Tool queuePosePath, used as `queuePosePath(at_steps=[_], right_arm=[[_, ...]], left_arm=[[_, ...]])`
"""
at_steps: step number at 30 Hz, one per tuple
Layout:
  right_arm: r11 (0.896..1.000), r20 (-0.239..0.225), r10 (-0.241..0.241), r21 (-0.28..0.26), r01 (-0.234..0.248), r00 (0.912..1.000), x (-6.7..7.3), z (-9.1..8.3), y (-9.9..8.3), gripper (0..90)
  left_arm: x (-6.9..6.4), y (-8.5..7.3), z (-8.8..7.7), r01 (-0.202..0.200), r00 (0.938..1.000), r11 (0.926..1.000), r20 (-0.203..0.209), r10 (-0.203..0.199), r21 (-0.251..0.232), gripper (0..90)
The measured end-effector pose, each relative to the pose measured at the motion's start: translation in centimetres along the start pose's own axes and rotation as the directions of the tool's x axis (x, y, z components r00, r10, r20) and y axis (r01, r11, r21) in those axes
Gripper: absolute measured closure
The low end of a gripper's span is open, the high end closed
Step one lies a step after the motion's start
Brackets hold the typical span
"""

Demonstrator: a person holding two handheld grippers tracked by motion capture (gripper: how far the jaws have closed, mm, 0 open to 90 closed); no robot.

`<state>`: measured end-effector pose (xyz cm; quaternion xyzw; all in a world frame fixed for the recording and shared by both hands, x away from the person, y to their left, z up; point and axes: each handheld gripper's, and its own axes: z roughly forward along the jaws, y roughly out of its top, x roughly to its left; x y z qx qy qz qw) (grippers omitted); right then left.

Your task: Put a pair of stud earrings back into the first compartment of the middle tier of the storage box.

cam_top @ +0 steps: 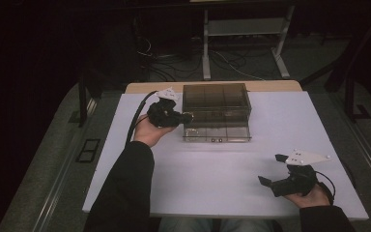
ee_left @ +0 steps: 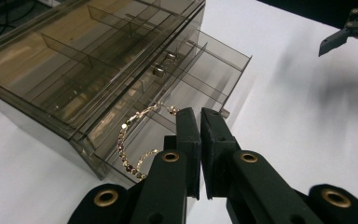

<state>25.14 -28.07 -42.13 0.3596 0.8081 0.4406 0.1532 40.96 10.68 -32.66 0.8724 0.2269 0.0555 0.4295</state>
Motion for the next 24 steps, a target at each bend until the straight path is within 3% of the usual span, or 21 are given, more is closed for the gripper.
queuePosePath(at_steps=[24], right_arm=[[1.0,-0.002,-0.004,0.005,0.004,1.0,-0.1,0.0,-0.1,0.0]], left_arm=[[-0.1,-0.4,4.1,0.002,0.9997,0.9984,0.024,-0.003,0.056,86.2]])
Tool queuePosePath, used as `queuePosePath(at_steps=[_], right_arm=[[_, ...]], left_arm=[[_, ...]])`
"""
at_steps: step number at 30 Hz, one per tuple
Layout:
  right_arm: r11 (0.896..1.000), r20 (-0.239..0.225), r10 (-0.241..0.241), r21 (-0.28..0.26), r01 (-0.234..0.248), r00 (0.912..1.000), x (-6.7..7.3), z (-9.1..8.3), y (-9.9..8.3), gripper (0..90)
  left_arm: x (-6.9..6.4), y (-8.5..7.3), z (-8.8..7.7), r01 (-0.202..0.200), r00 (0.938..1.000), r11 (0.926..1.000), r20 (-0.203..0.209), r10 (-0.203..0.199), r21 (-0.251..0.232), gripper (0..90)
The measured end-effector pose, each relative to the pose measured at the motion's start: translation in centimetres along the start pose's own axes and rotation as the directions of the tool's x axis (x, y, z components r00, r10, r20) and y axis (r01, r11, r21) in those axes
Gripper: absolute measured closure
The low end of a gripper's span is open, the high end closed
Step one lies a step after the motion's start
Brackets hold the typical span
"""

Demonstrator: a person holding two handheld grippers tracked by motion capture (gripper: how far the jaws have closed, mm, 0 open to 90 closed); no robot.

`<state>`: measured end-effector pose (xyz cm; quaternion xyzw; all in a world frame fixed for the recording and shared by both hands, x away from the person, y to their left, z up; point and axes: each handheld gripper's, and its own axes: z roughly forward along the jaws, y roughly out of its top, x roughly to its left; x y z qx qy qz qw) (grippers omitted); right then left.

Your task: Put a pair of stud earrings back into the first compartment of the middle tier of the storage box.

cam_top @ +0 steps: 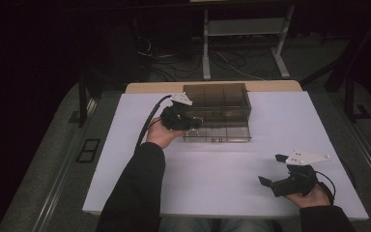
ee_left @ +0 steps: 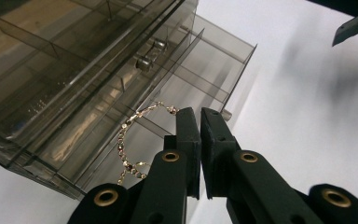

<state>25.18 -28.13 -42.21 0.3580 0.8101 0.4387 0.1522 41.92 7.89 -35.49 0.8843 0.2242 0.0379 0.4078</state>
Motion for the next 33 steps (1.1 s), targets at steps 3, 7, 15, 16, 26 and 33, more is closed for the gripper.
queuePosePath(at_steps=[3,7,15,16,26,33], right_arm=[[1.0,0.0,-0.001,0.001,0.001,1.0,0.0,0.0,0.0,0.1],[1.0,0.0,-0.002,0.004,0.002,1.0,0.0,0.0,0.0,0.0],[1.0,0.001,-0.007,0.012,0.007,1.0,0.0,0.1,0.0,0.0],[1.0,0.001,-0.007,0.012,0.007,1.0,0.0,0.1,0.0,0.0],[1.0,0.002,-0.008,0.016,0.008,1.0,0.1,0.1,-0.1,0.0],[1.0,0.001,-0.008,0.016,0.008,1.0,0.0,0.1,-0.1,0.0]], left_arm=[[0.0,-0.2,0.5,0.01,0.9999,0.9999,0.0,-0.01,0.0,86.2],[0.2,-0.3,1.0,0.006,1.0,0.9998,-0.001,-0.006,0.017,86.2],[0.6,-0.8,2.0,0.02,0.9998,0.9993,-0.001,-0.02,0.031,86.2],[0.7,-0.9,2.1,0.027,0.9996,0.9991,-0.002,-0.027,0.032,86.2],[1.5,-2.1,3.1,0.047,0.9988,0.9964,-0.018,-0.046,0.071,86.2],[1.9,-2.4,3.6,0.054,0.9985,0.9947,-0.017,-0.052,0.088,86.1]])
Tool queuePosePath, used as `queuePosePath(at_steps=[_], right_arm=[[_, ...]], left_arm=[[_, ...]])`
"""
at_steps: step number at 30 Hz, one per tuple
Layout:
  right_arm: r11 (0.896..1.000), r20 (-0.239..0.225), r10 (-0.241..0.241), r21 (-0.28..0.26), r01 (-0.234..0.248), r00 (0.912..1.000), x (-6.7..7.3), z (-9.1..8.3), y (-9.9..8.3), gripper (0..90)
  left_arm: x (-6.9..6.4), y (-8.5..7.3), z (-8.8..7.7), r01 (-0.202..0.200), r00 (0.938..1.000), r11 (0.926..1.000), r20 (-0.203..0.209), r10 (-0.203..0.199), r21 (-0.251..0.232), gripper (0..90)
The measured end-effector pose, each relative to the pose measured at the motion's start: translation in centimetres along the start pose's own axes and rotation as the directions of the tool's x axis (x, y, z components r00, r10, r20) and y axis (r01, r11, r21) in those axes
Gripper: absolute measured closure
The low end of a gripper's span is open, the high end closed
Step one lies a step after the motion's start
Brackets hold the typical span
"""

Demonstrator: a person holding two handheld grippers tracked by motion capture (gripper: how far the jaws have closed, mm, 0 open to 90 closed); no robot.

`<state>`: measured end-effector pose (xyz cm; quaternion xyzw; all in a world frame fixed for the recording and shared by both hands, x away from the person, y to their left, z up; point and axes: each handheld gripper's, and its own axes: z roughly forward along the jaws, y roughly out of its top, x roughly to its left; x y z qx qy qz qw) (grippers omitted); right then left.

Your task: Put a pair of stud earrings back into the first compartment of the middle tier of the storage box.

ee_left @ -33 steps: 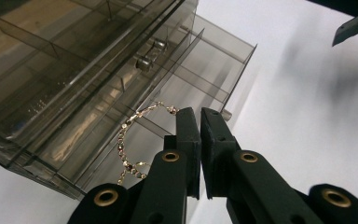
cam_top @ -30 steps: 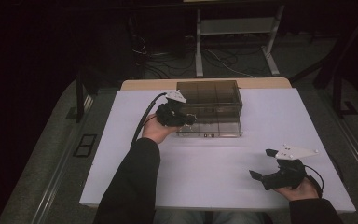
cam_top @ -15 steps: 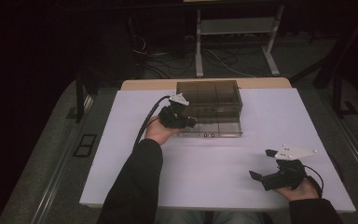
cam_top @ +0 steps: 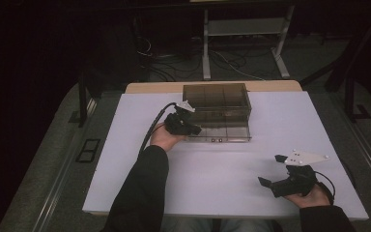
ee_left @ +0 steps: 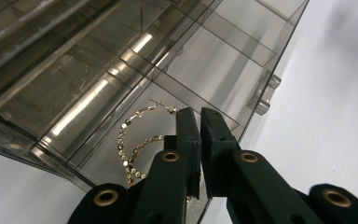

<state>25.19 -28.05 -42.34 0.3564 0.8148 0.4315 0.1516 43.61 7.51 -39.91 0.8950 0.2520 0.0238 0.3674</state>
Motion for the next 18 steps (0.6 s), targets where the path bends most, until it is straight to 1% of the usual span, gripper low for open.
queuePosePath(at_steps=[2,11,13,14,16,17,18], right_arm=[[1.0,0.0,0.0,0.0,0.0,1.0,-0.01,0.01,0.0,0.0],[1.0,0.0,-0.001,0.0,0.001,1.0,-0.01,-0.02,0.0,0.0],[1.0,-0.001,-0.001,0.0,0.001,1.0,0.02,-0.01,0.0,0.0],[1.0,-0.001,0.0,0.0,0.0,1.0,0.03,0.0,0.01,0.0],[1.0,-0.002,0.0,0.0,0.0,1.0,0.05,0.03,0.01,0.0],[1.0,-0.002,-0.001,0.0,0.001,1.0,0.07,0.04,0.01,0.1],[1.0,-0.002,-0.001,0.0,0.001,1.0,0.08,0.04,0.02,0.0]], left_arm=[[0.01,-0.06,0.14,0.006,1.0,0.9999,-0.001,-0.006,0.01,86.1],[0.13,-0.18,0.38,0.015,0.9999,0.9997,0.003,-0.015,0.017,85.2],[0.2,-0.12,0.16,0.012,0.9998,0.9998,0.016,-0.012,0.018,81.3],[0.15,-0.08,0.15,0.023,0.9995,0.9997,0.019,-0.023,0.005,79.5],[0.09,-0.02,-0.07,0.03,0.9993,0.9995,0.02,-0.03,-0.002,76.7],[0.11,0.01,-0.22,0.024,0.9995,0.9997,0.019,-0.024,-0.002,75.6],[0.07,0.02,-0.35,0.029,0.9994,0.9996,0.018,-0.029,-0.003,73.8]])
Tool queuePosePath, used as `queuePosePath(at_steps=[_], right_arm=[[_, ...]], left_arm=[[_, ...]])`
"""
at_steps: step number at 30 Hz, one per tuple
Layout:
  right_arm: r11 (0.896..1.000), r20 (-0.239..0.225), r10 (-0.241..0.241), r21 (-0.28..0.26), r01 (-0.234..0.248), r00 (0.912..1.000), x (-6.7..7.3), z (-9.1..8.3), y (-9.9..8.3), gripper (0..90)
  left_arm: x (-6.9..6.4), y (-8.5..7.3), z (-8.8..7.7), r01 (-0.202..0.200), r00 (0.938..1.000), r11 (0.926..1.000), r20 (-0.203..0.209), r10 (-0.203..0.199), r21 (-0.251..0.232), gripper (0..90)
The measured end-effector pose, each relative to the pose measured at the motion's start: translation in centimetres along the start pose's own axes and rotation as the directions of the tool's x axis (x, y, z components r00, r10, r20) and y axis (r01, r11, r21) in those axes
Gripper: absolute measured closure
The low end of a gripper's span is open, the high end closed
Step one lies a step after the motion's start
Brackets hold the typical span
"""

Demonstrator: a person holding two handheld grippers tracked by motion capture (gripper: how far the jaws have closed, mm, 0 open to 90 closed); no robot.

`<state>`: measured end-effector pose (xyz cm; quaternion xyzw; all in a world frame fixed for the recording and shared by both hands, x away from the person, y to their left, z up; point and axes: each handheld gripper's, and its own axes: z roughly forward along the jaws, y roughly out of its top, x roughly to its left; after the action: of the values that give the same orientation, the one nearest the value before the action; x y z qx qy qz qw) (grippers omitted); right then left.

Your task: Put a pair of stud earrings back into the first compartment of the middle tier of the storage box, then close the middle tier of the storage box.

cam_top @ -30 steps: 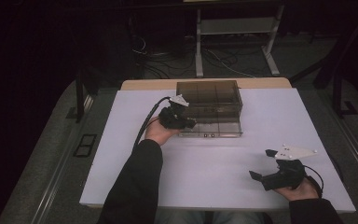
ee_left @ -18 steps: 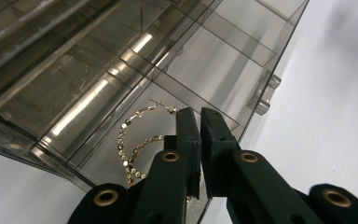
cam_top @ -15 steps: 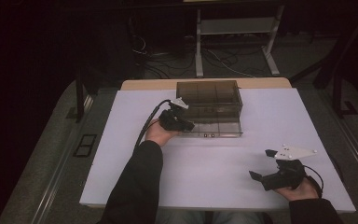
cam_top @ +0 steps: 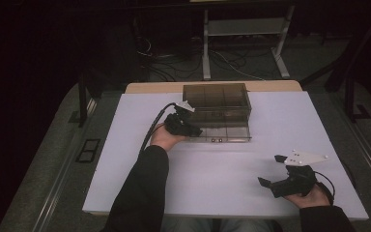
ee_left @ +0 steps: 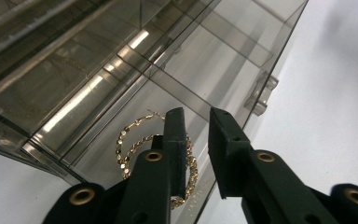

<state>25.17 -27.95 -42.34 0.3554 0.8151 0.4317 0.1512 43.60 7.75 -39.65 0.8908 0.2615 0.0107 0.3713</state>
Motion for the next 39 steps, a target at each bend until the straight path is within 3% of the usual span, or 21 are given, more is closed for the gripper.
queuePosePath(at_steps=[16,24,39], right_arm=[[1.0,-0.001,0.002,0.002,-0.002,1.0,0.0,0.0,0.0,0.0],[1.0,-0.002,0.0,0.002,0.0,1.0,0.0,0.0,0.0,0.0],[1.0,-0.001,-0.005,0.001,0.005,1.0,0.1,0.1,0.0,0.0]], left_arm=[[-0.8,0.6,-1.5,0.05,0.9976,0.9944,-0.043,-0.054,-0.094,50.0],[-1.9,0.8,-2.4,0.07,0.9975,0.9866,0.001,-0.071,-0.147,37.0],[-3.9,0.2,-2.6,0.057,0.9982,0.977,0.031,-0.052,-0.206,29.5]])
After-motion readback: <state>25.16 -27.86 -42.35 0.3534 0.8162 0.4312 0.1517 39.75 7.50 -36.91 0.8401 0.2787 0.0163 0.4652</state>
